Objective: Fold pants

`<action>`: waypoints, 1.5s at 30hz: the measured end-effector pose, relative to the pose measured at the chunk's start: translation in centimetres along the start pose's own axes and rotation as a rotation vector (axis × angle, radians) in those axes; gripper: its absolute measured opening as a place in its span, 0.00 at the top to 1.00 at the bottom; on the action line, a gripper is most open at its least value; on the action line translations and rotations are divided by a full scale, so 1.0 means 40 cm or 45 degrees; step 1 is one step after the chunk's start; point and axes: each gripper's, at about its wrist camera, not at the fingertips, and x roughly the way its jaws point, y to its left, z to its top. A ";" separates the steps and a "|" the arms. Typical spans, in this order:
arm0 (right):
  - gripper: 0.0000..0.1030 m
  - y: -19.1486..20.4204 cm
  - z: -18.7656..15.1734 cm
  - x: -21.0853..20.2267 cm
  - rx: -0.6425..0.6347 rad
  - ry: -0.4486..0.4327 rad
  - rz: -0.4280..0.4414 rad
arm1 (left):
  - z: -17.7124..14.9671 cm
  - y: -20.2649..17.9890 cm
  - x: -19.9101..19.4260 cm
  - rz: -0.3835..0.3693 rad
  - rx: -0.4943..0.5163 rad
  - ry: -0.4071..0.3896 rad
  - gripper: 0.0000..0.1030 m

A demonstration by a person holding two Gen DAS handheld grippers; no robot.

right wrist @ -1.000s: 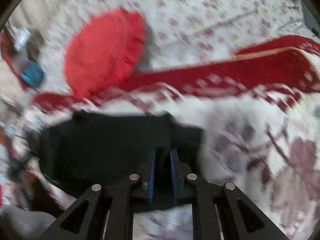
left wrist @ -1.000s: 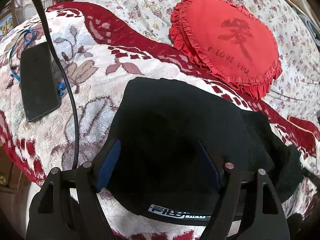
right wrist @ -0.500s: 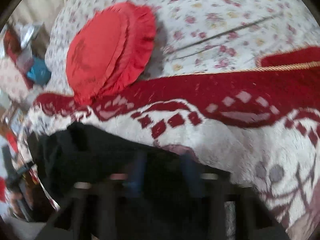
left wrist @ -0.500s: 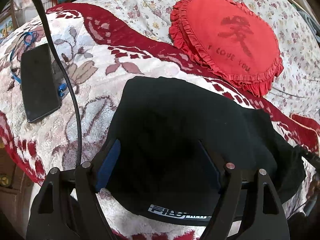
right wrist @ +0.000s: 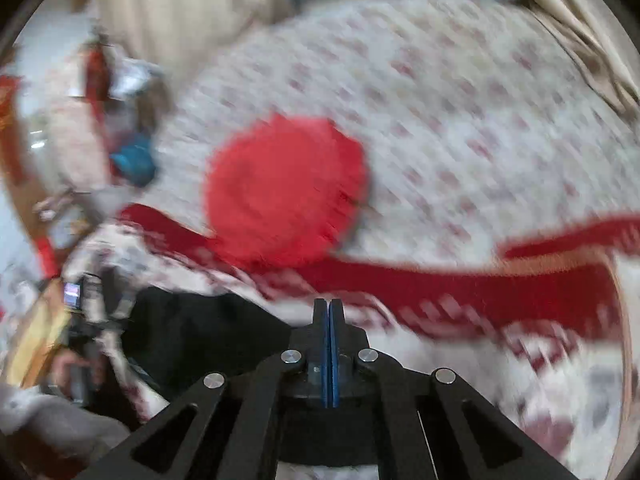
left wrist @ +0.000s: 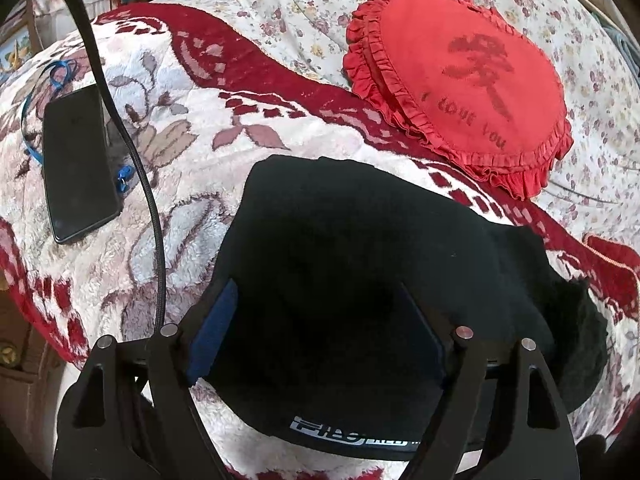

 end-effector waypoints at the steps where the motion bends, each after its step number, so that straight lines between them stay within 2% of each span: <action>1: 0.83 -0.012 -0.011 0.020 0.024 0.020 -0.034 | 0.000 -0.001 -0.001 0.003 0.002 0.000 0.20; 2: 0.72 -0.022 -0.017 0.046 0.053 0.039 -0.038 | -0.001 -0.005 -0.001 0.005 0.001 0.000 0.20; 3: 0.48 -0.028 -0.021 0.086 0.088 0.061 0.007 | -0.001 -0.004 -0.001 -0.004 -0.001 0.005 0.20; 4: 0.40 -0.031 -0.022 0.111 0.106 0.075 0.031 | -0.001 -0.002 -0.004 -0.017 -0.011 0.007 0.20; 11: 0.40 0.018 -0.023 0.387 0.052 0.337 0.097 | -0.003 -0.001 -0.003 -0.029 -0.022 0.006 0.20; 12: 0.44 0.020 -0.027 0.407 0.041 0.363 0.103 | -0.003 -0.003 -0.001 -0.023 -0.014 0.004 0.19; 13: 0.64 0.027 -0.036 0.434 0.013 0.402 0.100 | -0.004 -0.004 0.000 -0.020 -0.009 0.002 0.18; 15: 0.93 0.054 -0.043 0.458 -0.071 0.437 0.094 | -0.005 -0.006 0.003 -0.014 0.000 -0.002 0.17; 17: 0.93 0.087 -0.019 0.441 -0.158 0.409 0.089 | -0.004 -0.010 0.007 0.002 0.012 -0.003 0.17; 20: 0.93 0.097 0.071 0.343 -0.163 0.216 0.101 | -0.001 -0.014 0.011 0.015 0.011 0.000 0.17; 21: 0.93 0.095 0.102 0.276 -0.151 0.116 0.125 | 0.000 -0.013 0.010 0.011 0.004 0.001 0.17; 23: 0.93 0.093 0.112 0.172 -0.194 -0.010 0.149 | 0.000 -0.007 0.006 -0.005 -0.009 -0.001 0.17; 25: 0.93 0.096 0.071 0.074 -0.315 -0.107 0.158 | 0.000 0.001 0.004 -0.022 -0.026 -0.003 0.17; 27: 0.93 0.074 -0.020 0.013 -0.433 -0.061 0.145 | -0.001 0.003 0.002 -0.029 -0.034 -0.005 0.17; 28: 0.91 0.064 -0.056 0.009 -0.468 -0.012 0.103 | -0.001 0.002 0.001 -0.029 -0.033 -0.003 0.17; 29: 0.91 0.044 -0.102 0.009 -0.497 0.055 0.001 | -0.001 0.002 0.001 -0.029 -0.032 -0.003 0.17; 31: 0.90 -0.010 -0.159 0.004 -0.454 0.174 -0.125 | -0.003 0.005 -0.002 -0.034 -0.033 0.004 0.17; 32: 0.90 -0.044 -0.179 -0.004 -0.376 0.223 -0.131 | -0.003 0.005 -0.004 -0.039 -0.035 0.007 0.17; 33: 0.87 -0.070 -0.189 -0.020 -0.291 0.225 -0.102 | -0.003 0.006 -0.006 -0.044 -0.039 0.010 0.17; 35: 0.78 -0.105 -0.185 -0.054 -0.154 0.149 -0.052 | -0.003 0.013 -0.011 -0.059 -0.054 0.019 0.17; 37: 0.61 -0.111 -0.165 -0.062 -0.090 0.109 -0.020 | -0.003 0.017 -0.018 -0.073 -0.071 0.025 0.17; 41: 0.60 -0.026 -0.108 -0.003 -0.121 0.095 0.078 | -0.005 0.013 -0.041 -0.088 -0.058 0.021 0.17; 45: 0.60 0.121 -0.078 0.154 -0.270 0.184 0.180 | -0.010 -0.001 -0.058 -0.061 0.013 0.000 0.17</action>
